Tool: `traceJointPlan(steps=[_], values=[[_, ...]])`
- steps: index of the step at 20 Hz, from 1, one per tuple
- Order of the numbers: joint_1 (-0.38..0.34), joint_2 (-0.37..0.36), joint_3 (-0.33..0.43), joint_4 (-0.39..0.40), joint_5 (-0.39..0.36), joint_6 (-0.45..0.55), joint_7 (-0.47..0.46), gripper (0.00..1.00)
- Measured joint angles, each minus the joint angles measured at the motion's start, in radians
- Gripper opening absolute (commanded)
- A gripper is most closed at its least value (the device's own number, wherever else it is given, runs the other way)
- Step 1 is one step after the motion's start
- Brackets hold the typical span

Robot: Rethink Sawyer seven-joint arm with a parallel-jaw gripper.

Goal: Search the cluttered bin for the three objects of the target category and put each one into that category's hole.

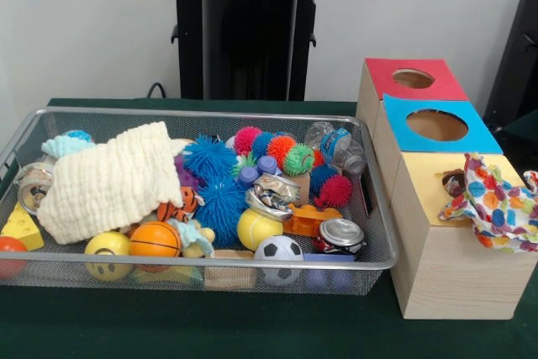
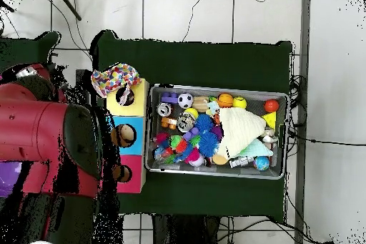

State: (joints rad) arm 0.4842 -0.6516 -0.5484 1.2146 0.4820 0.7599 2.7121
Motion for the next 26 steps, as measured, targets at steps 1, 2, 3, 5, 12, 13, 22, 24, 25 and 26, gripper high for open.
traceJointPlan(steps=[1,2,3,5,12,13,22,24,25,26], values=[[-0.001,0.000,0.001,-0.003,-0.004,0.007,0.000,1.00],[-0.005,0.000,0.005,-0.013,-0.015,0.026,0.000,1.00],[-0.010,0.000,0.008,-0.024,-0.029,0.052,0.000,1.00],[-0.023,-0.002,0.022,-0.055,-0.066,0.134,0.000,1.00],[-0.071,-0.008,0.062,-0.155,-0.190,0.374,0.000,1.00],[-0.074,-0.008,0.064,-0.161,-0.196,0.375,0.000,1.00],[-0.100,0.039,0.128,-0.268,-0.228,0.367,0.000,1.00],[-0.102,0.057,0.139,-0.295,-0.228,0.367,0.000,1.00],[-0.103,0.065,0.145,-0.307,-0.228,0.367,0.000,1.00],[-0.104,0.087,0.158,-0.340,-0.228,0.367,0.000,1.00]])
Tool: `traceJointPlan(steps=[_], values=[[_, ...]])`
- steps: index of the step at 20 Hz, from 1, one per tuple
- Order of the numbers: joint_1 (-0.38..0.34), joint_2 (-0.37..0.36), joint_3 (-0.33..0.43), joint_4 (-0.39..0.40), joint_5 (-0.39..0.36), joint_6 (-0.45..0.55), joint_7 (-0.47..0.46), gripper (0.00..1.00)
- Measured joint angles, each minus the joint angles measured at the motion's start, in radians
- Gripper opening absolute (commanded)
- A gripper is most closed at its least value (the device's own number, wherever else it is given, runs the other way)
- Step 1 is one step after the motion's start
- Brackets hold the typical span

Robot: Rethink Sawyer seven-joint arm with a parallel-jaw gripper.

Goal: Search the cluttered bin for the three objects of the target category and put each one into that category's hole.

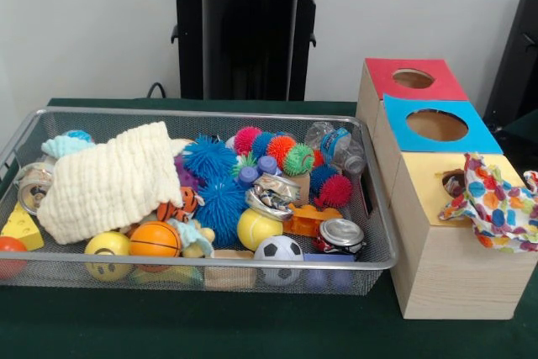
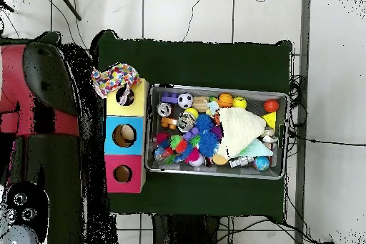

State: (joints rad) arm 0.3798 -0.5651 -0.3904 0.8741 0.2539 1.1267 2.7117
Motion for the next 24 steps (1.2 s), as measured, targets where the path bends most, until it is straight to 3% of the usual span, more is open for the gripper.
traceJointPlan(steps=[10,24], values=[[0.000,0.120,0.009,-0.132,0.000,0.000,0.000,1.00],[0.000,0.271,0.009,-0.257,0.001,-0.005,0.000,1.00]])
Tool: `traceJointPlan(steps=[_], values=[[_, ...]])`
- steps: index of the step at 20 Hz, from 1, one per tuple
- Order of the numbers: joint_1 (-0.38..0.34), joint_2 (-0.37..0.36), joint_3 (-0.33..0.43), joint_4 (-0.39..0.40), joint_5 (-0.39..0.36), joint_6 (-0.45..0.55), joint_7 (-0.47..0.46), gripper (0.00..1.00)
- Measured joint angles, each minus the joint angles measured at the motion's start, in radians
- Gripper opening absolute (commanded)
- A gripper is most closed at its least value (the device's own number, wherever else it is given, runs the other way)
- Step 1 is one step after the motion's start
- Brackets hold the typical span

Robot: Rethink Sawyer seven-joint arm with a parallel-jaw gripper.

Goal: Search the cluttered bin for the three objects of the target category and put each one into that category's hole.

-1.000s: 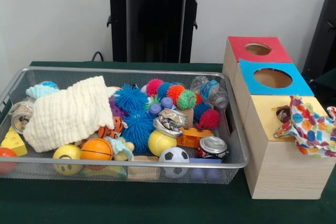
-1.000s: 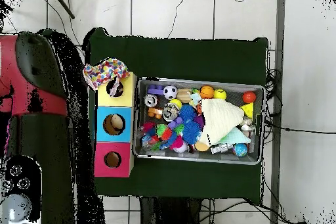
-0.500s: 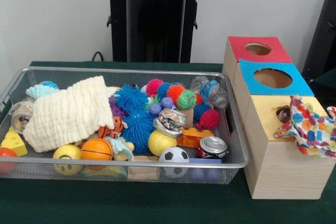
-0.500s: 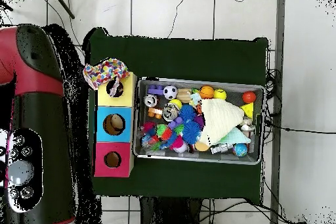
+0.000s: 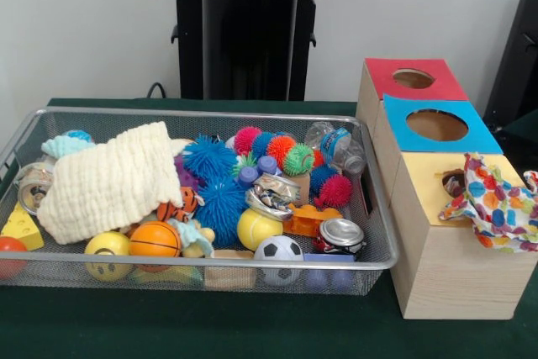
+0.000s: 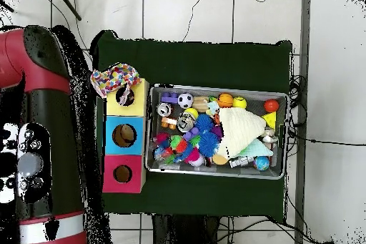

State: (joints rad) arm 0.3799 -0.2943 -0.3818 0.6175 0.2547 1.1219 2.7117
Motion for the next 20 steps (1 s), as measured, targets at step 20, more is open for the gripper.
traceJointPlan(steps=[20], values=[[-0.029,-0.024,0.076,0.170,-0.003,-0.323,0.000,1.00]])
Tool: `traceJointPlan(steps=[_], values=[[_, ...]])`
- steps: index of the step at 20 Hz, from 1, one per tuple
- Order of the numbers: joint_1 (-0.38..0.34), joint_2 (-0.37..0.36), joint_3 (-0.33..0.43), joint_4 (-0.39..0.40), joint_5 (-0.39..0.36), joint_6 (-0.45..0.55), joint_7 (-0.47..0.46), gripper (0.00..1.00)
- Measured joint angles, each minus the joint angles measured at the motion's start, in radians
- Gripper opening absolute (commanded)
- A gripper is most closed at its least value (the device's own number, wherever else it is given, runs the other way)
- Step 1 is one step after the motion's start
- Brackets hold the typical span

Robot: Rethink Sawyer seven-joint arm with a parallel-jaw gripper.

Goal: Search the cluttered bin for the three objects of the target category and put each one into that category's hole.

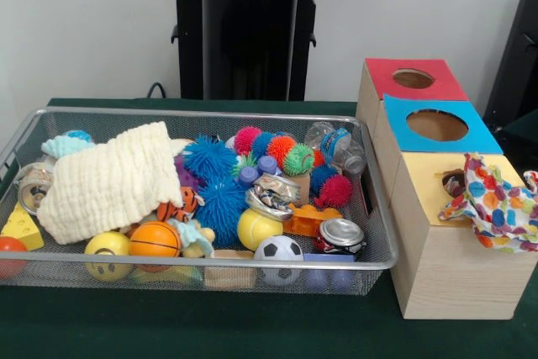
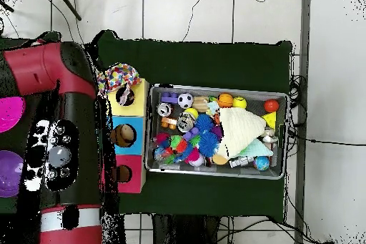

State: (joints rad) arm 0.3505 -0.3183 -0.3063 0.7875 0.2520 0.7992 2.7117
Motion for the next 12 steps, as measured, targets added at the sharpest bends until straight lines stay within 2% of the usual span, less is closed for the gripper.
traceJointPlan(steps=[4,12], values=[[-0.047,-0.020,0.043,0.083,-0.022,-0.131,0.000,1.00],[-0.112,0.010,0.106,0.122,-0.093,-0.299,0.000,1.00]])
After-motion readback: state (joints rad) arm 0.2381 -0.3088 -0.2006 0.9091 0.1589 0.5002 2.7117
